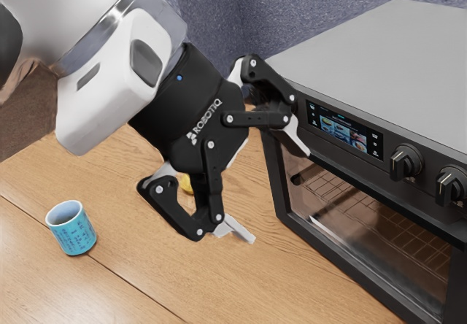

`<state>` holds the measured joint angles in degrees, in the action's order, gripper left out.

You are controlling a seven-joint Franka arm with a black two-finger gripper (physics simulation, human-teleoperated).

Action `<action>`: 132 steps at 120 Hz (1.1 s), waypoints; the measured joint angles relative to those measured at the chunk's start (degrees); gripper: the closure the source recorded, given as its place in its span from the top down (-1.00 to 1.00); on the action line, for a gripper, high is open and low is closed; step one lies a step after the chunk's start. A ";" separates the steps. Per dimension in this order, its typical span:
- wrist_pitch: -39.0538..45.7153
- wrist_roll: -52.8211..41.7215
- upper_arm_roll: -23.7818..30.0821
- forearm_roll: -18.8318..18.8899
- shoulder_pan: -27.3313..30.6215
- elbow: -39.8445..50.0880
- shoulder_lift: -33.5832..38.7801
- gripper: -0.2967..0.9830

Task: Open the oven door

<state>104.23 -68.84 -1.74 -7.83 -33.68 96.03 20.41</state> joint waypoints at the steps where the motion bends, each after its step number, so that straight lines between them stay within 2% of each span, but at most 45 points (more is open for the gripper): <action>1: 0.20 -0.83 -0.20 0.00 -0.01 0.00 -0.09 0.54; 28: 3.95 -19.34 -2.97 -0.18 -0.06 0.63 -2.60 0.54; 58: 6.99 -33.23 -3.34 -0.44 0.05 3.76 -4.06 0.54; 92: 8.93 -43.12 -5.22 -1.78 0.22 2.79 -7.84 0.54; 132: 9.59 -50.00 -8.72 -3.36 0.61 0.67 -10.07 0.54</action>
<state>113.82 -118.84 -10.46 -11.20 -33.08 96.71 10.33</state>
